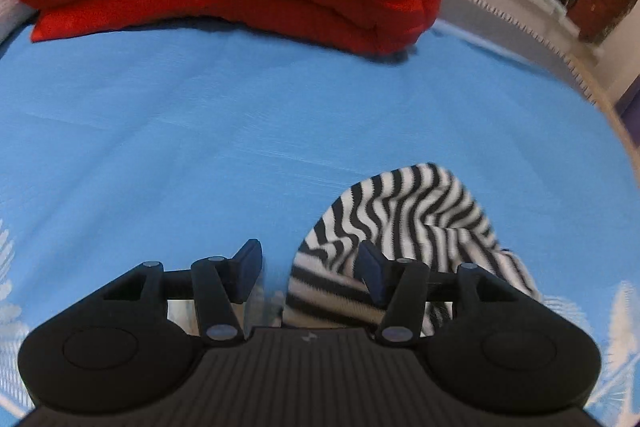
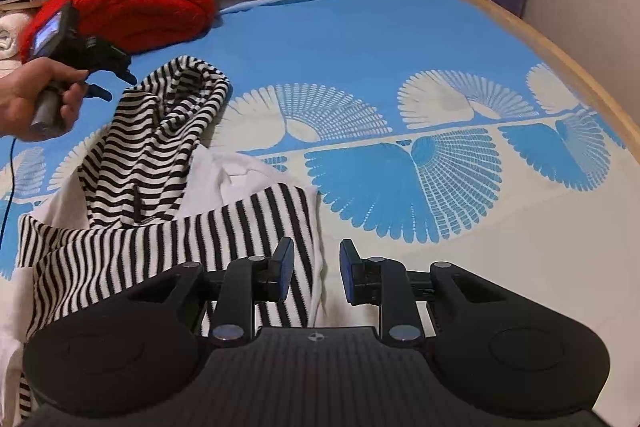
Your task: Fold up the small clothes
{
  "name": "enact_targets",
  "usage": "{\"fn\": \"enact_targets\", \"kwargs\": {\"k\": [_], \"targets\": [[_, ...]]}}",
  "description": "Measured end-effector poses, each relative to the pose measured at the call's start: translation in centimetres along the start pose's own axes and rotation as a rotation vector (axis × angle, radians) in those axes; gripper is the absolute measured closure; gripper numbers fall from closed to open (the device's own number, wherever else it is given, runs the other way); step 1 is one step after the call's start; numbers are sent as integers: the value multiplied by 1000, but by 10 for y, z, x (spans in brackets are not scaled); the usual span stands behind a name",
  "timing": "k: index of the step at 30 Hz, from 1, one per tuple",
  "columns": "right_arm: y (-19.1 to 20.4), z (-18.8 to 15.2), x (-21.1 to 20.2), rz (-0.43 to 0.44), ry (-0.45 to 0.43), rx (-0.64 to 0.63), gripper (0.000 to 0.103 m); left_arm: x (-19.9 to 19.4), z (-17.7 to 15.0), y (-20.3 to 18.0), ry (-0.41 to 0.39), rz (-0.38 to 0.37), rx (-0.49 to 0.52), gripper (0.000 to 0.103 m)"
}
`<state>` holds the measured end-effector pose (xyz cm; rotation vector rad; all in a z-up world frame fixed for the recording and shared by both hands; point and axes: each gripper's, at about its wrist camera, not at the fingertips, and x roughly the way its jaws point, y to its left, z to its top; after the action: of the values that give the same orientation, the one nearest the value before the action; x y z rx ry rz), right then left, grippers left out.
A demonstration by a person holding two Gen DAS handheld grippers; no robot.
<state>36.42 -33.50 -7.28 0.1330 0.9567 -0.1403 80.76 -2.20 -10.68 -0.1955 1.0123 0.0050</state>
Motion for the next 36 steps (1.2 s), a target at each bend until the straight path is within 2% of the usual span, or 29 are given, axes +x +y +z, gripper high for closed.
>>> {"fn": "enact_targets", "kwargs": {"k": [5,6,7,8,9,13,17,19,21,24,25,26,27,28,29,31,32,34,36], "targets": [[-4,-2,6,-9,12,-10,77,22,0,-13,0,14,68,46],[-5,-2,7,-9,17,-8,77,25,-1,-14,4,28,77,58],[-5,-3,7,-9,20,-9,77,26,-3,-15,9,34,86,81],[-5,-4,8,-8,22,-11,77,27,-3,-15,15,32,99,92],[-5,-4,7,-8,23,-11,77,23,-4,-16,7,33,110,97],[-7,-3,8,-10,28,-5,77,-15,-9,-21,-57,8,162,100],[-7,1,5,0,13,-5,77,-92,-39,-31,-155,-145,297,100],[-11,3,0,4,0,15,77,-142,-68,-32,-198,-214,396,100],[-16,5,-5,5,-10,33,77,-201,-110,-29,-246,-299,525,100],[-21,8,-16,19,-34,65,77,-282,-194,-14,-305,-409,789,100],[-22,9,-20,28,-45,75,77,-300,-222,-6,-285,-432,860,100],[-23,10,-23,39,-59,87,77,-315,-254,5,-218,-450,924,99],[-24,10,-28,54,-73,104,77,-324,-279,17,-145,-455,961,95],[-25,11,-31,66,-81,120,77,-332,-302,29,-90,-456,974,95],[-26,11,-33,81,-87,140,73,-338,-315,39,-60,-456,960,95],[-28,9,-38,126,-94,192,63,-355,-330,64,-67,-463,827,84],[-27,8,-39,148,-90,212,62,-363,-329,77,-99,-457,713,80],[-23,3,-39,198,-67,246,61,-367,-326,96,-131,-397,485,63],[-17,-3,-33,241,-24,273,61,-346,-320,108,-90,-290,230,57]]}}
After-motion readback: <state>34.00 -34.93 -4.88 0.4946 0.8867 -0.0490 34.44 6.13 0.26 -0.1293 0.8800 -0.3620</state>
